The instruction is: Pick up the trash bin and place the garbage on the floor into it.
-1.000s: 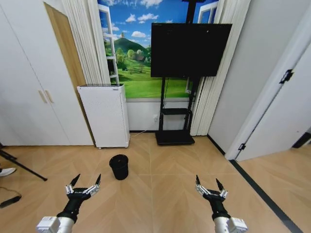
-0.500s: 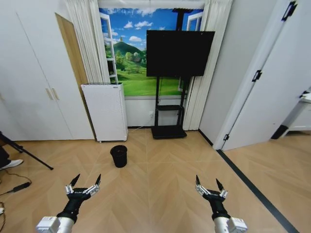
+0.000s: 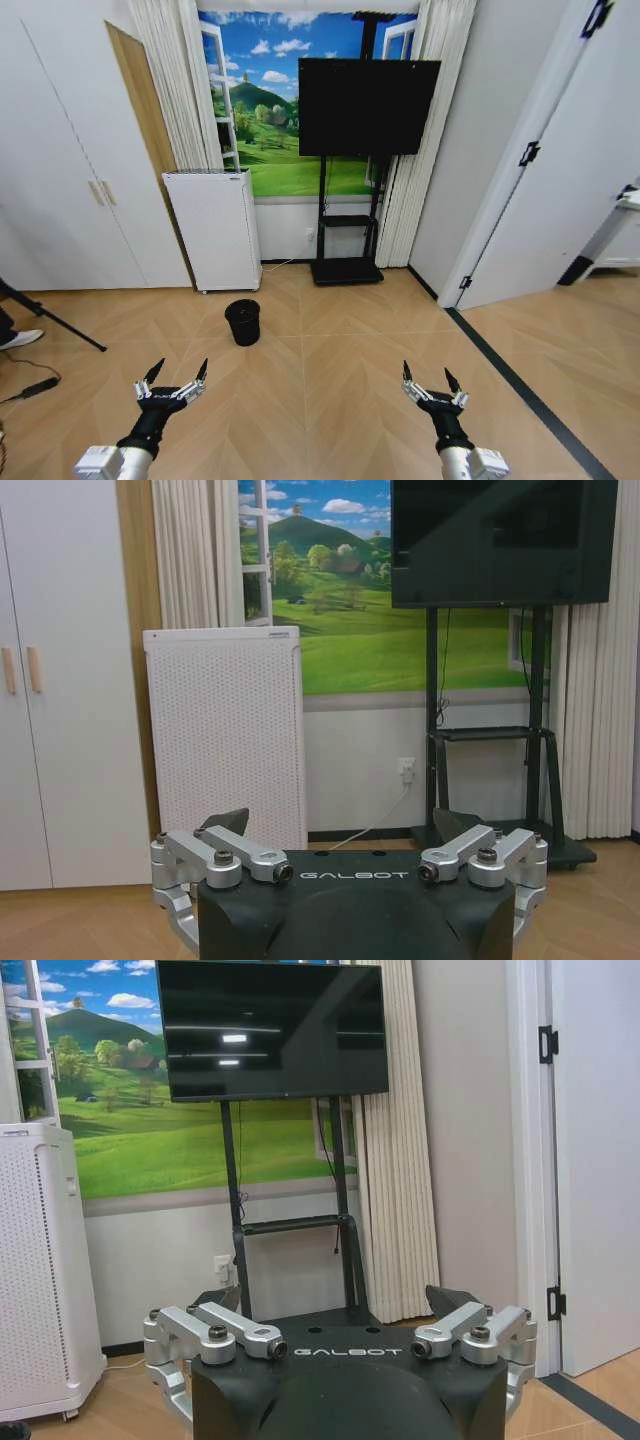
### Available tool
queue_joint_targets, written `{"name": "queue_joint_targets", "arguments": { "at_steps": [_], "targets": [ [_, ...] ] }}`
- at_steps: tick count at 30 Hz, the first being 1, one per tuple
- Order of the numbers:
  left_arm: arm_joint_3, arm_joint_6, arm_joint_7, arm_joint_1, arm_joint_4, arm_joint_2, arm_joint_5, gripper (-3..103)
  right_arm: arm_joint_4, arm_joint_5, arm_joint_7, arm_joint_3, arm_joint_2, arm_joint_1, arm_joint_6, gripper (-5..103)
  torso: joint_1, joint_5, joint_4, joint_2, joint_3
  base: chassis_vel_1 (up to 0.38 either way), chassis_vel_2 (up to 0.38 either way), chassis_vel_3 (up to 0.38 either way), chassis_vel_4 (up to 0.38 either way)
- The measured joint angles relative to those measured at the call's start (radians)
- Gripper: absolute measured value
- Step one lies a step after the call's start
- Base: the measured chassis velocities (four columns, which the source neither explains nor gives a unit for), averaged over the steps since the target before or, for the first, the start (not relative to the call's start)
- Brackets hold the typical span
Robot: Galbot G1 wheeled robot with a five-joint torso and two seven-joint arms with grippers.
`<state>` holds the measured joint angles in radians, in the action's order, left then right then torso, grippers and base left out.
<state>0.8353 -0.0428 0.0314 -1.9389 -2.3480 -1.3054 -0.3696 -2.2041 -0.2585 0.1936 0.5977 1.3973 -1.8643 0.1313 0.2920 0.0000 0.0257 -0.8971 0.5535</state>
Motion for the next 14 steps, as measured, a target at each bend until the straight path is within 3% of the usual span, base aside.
{"name": "queue_joint_targets", "arguments": {
  "at_steps": [14],
  "targets": [
    [0.0, 0.0, 0.0, 0.0, 0.0, 0.0, 0.0, 100, 0.0, 0.0, 0.0, 0.0, 0.0, 0.0, 0.0, 100, 0.0, 0.0, 0.0, 0.0, 0.0, 0.0, 0.0, 0.0, 0.0]
  ]
}}
